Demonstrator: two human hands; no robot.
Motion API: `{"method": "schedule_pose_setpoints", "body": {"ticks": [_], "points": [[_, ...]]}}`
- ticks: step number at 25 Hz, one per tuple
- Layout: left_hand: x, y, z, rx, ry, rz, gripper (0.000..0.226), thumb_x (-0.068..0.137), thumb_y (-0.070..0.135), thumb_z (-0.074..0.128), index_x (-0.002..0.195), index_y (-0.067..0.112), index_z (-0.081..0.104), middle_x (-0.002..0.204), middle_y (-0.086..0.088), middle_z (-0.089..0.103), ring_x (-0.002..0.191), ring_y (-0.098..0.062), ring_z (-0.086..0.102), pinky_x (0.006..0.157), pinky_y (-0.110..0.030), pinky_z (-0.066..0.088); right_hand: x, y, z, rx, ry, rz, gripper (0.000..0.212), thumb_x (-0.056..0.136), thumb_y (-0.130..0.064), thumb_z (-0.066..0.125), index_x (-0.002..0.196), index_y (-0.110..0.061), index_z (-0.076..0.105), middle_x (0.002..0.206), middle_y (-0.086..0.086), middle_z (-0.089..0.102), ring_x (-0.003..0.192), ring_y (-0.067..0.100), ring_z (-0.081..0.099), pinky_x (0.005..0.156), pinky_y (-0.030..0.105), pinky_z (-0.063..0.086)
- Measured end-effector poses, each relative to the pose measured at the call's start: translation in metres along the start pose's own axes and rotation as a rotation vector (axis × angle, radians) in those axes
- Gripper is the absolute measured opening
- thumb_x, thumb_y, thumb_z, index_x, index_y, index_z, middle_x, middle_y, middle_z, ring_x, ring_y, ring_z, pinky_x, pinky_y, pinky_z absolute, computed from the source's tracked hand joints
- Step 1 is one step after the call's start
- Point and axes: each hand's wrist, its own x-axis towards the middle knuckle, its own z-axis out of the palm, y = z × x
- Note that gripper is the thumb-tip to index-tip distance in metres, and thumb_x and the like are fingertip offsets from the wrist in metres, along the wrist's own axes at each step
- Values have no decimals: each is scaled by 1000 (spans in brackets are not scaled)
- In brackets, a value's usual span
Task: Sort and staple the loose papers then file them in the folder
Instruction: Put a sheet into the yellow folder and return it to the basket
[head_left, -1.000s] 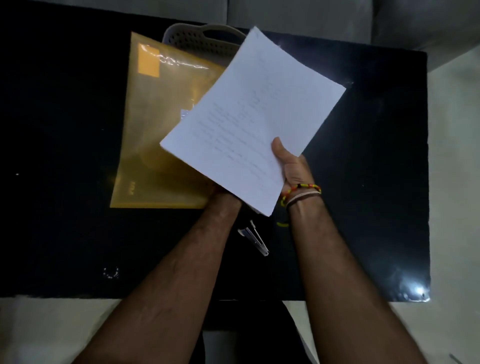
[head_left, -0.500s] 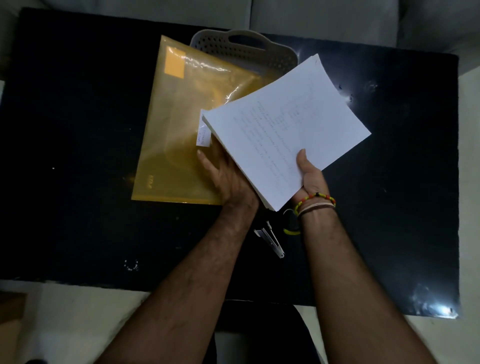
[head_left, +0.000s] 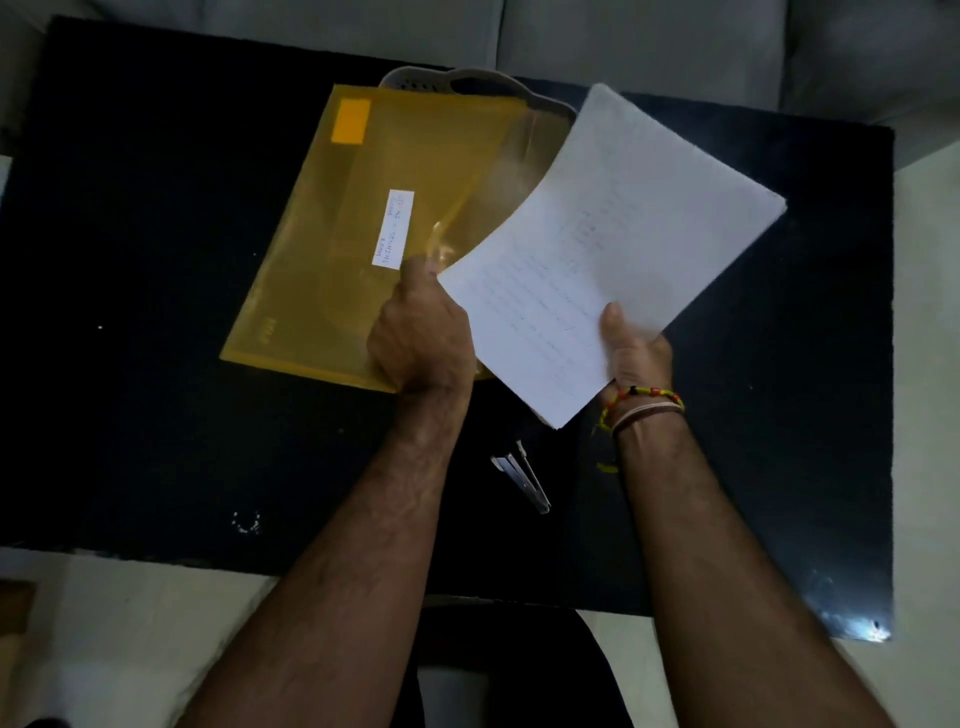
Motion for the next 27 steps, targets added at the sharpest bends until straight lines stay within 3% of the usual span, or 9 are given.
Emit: {"method": "schedule_pose_setpoints", "body": {"ticks": [2, 5, 8, 11, 14, 18, 21, 24, 27], "points": [[-8, 3, 5, -34, 24, 72, 21, 99, 25, 45, 109, 16, 61, 70, -4, 70, 57, -22, 64, 51, -25, 41, -7, -7, 2, -175, -87, -113, 19, 85, 2, 68, 102, -6, 65, 94, -1, 68, 78, 7, 68, 77, 26, 56], [-11, -2, 8, -36, -31, 177, 15, 97, 12, 46, 108, 16, 56, 75, -3, 69, 58, -22, 62, 48, -31, 50, -13, -15, 1, -343, -160, -97, 17, 85, 2, 67, 100, -6, 66, 88, -1, 68, 78, 17, 65, 77, 29, 55], [-7, 1, 12, 131, -273, 251, 28, 90, 4, 53, 115, 15, 60, 126, -9, 59, 98, -27, 63, 73, -40, 55, -12, -23, -2, -350, -102, 15, 18, 83, 1, 70, 100, -5, 66, 85, 0, 68, 77, 20, 66, 78, 33, 55], [3, 12, 13, 251, -415, 267, 64, 86, 2, 58, 145, 9, 33, 156, -9, 26, 134, -26, 41, 96, -40, 47, -12, -22, -3, -399, -101, 56, 25, 81, 0, 72, 106, 0, 67, 90, 3, 69, 82, 22, 66, 79, 32, 54], [-3, 10, 15, 218, -394, 315, 73, 87, 1, 55, 151, 9, 21, 160, -5, 16, 137, -23, 38, 97, -39, 47, -3, -27, 1, -468, -126, 62, 24, 81, -2, 74, 104, -2, 68, 95, 6, 68, 83, 22, 65, 79, 32, 53], [-6, -1, 9, 79, -269, 171, 73, 84, -6, 54, 149, 10, 26, 159, -2, 22, 128, -25, 49, 88, -40, 53, -3, -28, 7, -536, -86, 104, 21, 78, -5, 76, 98, -7, 69, 97, 7, 71, 77, 22, 66, 76, 34, 54], [-11, 1, 2, 34, -212, 255, 72, 81, -11, 49, 147, 10, 32, 156, -2, 28, 129, -25, 48, 89, -43, 50, -13, -25, 11, -553, -72, 100, 23, 81, -3, 73, 103, -5, 68, 93, 6, 67, 75, 20, 62, 72, 29, 49], [-30, -3, -1, 24, -302, 390, 78, 77, -13, 45, 148, 14, 30, 156, 3, 28, 130, -20, 47, 88, -44, 49, -12, -35, 27, -583, -182, 52, 30, 81, -3, 74, 109, 5, 67, 100, 11, 67, 85, 22, 63, 77, 31, 51], [-33, -5, -6, -4, -351, 379, 79, 78, -13, 45, 150, 14, 27, 157, 5, 25, 134, -17, 42, 88, -42, 50, -9, -36, 40, -569, -219, 28, 30, 82, -6, 73, 111, 2, 66, 103, 11, 68, 90, 25, 65, 85, 37, 54]]}}
